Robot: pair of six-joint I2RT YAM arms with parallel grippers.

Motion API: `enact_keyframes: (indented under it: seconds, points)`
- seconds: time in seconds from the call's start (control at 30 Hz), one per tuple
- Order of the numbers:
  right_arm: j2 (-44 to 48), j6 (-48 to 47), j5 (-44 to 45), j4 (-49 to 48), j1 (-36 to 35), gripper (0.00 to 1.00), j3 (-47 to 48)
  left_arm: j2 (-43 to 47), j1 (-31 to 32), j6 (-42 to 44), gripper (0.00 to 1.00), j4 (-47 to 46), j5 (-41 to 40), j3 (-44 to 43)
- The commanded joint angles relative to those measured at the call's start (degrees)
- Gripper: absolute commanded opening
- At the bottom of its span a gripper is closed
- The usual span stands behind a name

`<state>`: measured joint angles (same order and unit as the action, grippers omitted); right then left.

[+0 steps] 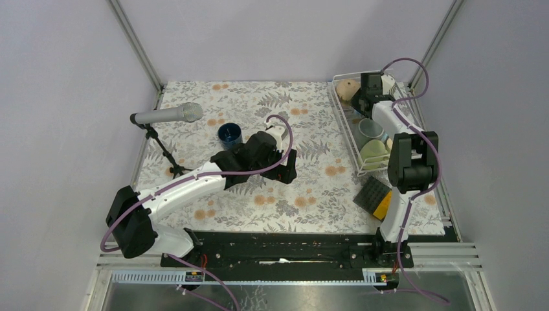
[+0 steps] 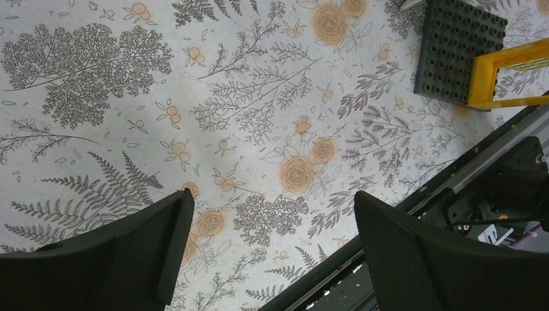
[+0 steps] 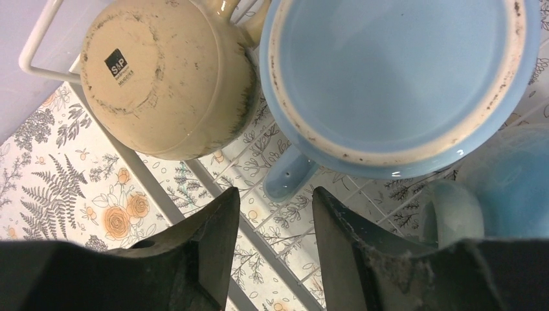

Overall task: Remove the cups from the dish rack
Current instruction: Unload the cup from the dish rack.

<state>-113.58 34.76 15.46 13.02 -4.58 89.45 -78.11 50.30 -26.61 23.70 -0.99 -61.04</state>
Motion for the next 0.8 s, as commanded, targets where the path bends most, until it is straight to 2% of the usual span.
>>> enact_keyframes:
  seconds: [0.0,0.3,0.6,0.77]
  points:
    - [0.4,1.1,3.0,7.6,0.5,0.54,2.8,0.1,0.3,-0.3,0.99,-2.3,0.7,0.6]
    - [-6.4,4.3,6.7,15.6,0.4,0.53,13.6,0.2,0.2,-0.3,0.99,-2.4,0.7,0.6]
    - [-10.4,5.1,8.3,17.4,0.4,0.52,18.0,0.5,0.2,-0.3,0.99,-2.5,0.7,0.7]
    - [-11.2,3.6,9.8,18.3,0.4,0.47,18.9,0.5,0.2,-0.4,0.99,-2.8,0.7,0.9]
